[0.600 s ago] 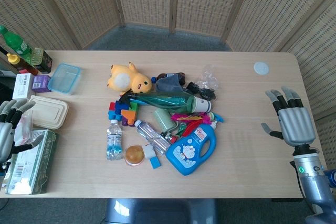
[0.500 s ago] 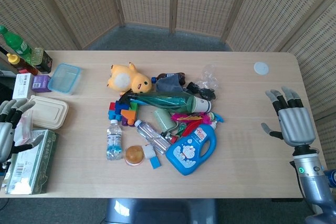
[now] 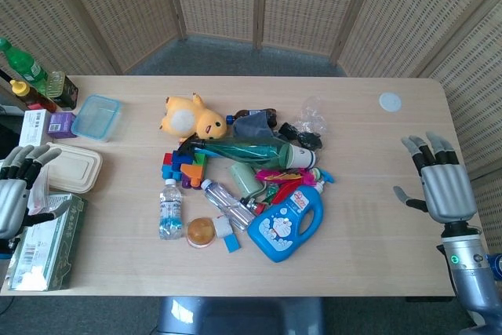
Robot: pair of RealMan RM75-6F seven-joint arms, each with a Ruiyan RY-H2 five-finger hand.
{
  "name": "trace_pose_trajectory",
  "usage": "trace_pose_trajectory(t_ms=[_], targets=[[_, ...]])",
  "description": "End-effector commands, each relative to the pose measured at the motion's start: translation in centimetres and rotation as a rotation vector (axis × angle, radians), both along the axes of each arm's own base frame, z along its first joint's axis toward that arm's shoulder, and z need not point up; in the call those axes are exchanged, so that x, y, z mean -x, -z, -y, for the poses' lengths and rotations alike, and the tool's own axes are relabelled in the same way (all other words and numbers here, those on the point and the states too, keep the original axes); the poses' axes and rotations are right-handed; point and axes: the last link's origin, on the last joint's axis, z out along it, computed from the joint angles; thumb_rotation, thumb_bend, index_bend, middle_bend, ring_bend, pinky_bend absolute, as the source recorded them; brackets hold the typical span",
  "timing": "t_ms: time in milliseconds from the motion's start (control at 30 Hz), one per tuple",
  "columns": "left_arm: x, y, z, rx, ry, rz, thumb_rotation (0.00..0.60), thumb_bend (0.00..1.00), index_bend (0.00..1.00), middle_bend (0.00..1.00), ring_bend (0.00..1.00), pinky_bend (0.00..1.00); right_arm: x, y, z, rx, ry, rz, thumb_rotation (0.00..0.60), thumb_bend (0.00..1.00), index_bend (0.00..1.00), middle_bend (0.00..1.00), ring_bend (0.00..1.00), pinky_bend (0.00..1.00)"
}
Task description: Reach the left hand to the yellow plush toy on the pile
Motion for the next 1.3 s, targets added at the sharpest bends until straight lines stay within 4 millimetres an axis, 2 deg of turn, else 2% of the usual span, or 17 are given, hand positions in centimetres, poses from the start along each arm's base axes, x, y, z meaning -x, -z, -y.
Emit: trace_pose_trajectory(t_ms=[33, 200, 400, 833, 1033, 1300], targets=[[-0.6, 0.2, -0.9, 0.020, 0.022, -0.011, 0.565, 0.24, 0.14, 0.13, 0.00, 0.00, 0.2, -0.1, -0.2, 0.003, 0.006, 0.004, 0.514, 0.25, 0.13, 0.18, 0.00, 0.13], [-1.2, 1.1, -3.1, 0.104, 0.046, -0.070, 0.563, 0.24, 0.09, 0.13, 0.00, 0.00, 0.5, -0.4, -0.4, 0.005, 0.012, 0.013, 0.514, 0.25, 0.13, 0.18, 0.00, 0.13], [-2.6, 2.7, -6.8, 0.189, 0.064, -0.123, 0.564, 0.24, 0.06, 0.10, 0.00, 0.00, 0.7, -0.7, -0.7, 0.007, 0.017, 0.017, 0.516, 0.25, 0.13, 0.18, 0.00, 0.13], [-6.4, 8.8, -14.4, 0.328, 0.140, -0.147, 0.563, 0.24, 0.06, 0.10, 0.00, 0.00, 1.3, -1.4, -1.3, 0.014, 0.038, 0.028, 0.514, 0.25, 0.13, 0.18, 0.00, 0.13], [-8.4, 11.6, -16.8, 0.375, 0.173, -0.167, 0.561, 0.25, 0.06, 0.11, 0.00, 0.00, 1.6, -1.7, -1.7, 0.021, 0.044, 0.031, 0.517, 0.24, 0.13, 0.18, 0.00, 0.13], [-10.5, 16.0, -18.5, 0.421, 0.195, -0.192, 0.560, 0.25, 0.06, 0.14, 0.00, 0.00, 1.9, -2.2, -2.2, 0.030, 0.052, 0.030, 0.515, 0.25, 0.13, 0.17, 0.00, 0.13]])
